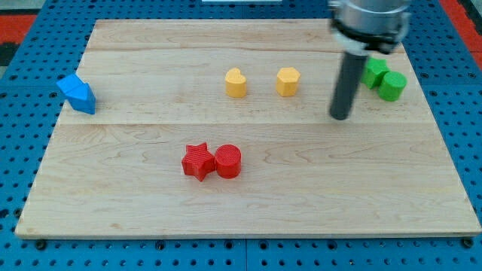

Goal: Separate the green star and the green circle

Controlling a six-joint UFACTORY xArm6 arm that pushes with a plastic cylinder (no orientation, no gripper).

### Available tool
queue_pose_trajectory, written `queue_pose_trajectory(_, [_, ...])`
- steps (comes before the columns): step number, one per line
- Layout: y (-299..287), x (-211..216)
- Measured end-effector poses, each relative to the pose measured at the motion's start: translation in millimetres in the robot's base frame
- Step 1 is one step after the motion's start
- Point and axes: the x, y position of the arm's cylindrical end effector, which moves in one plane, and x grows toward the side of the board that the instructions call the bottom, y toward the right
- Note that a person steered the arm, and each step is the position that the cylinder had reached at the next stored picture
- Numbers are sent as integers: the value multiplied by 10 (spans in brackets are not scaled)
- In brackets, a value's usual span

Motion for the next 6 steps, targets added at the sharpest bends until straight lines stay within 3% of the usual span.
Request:
queue_pose_trajectory(2, [1139,-167])
queue_pose_trajectory(3, [1149,-516])
queue_pose_trajectory(5, [1065,-826])
queue_pose_trajectory(6, [643,-833])
